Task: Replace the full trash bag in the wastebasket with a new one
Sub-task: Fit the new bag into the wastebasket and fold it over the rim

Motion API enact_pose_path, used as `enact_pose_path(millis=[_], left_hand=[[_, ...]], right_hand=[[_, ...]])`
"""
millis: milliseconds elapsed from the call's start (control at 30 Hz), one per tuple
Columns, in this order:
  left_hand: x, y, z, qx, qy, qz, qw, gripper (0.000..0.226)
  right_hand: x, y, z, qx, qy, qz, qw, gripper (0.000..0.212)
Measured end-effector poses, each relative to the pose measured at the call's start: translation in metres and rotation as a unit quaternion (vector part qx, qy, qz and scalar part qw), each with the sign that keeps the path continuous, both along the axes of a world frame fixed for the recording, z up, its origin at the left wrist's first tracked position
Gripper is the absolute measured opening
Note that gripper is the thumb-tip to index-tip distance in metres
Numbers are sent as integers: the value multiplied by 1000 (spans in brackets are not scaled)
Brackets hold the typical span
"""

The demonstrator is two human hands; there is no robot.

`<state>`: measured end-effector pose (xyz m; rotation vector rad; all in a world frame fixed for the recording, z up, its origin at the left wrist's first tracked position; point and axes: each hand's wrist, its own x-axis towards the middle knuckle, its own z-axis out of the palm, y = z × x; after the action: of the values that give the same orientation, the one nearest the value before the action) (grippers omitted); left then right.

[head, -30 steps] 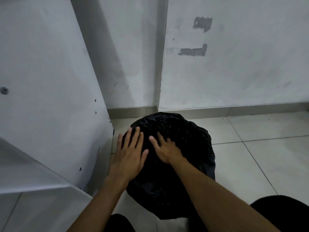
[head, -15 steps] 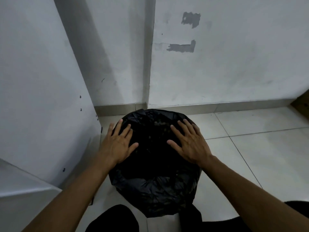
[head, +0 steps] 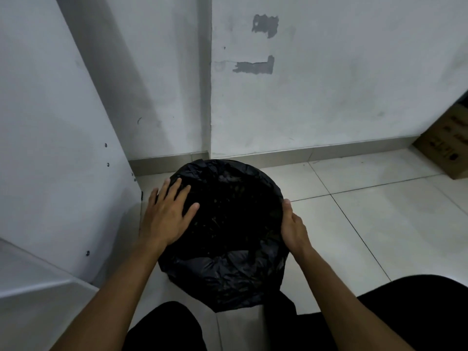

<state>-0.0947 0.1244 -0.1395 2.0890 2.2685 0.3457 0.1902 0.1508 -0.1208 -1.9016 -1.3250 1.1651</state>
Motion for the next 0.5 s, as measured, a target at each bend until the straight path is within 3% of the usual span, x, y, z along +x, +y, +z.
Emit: enact_pose_path(millis=[167,333,433,500], left_hand=[[12,-7,7,51,-18,-4,999,74],[26,-24,2,17,-12,-31,999,80],[11,-31,-4,27,-45,-2,999,79],[5,-32,-3,53,-84,5,995,73]], right_hand=[[-24,-39,-3,73,-69,-114,988,73],[-46,-85,-22,102,96,-135,981,79],[-35,-91,-39,23,195,-132,972,69],[-34,-90,-39,2,180,-149,972,66]])
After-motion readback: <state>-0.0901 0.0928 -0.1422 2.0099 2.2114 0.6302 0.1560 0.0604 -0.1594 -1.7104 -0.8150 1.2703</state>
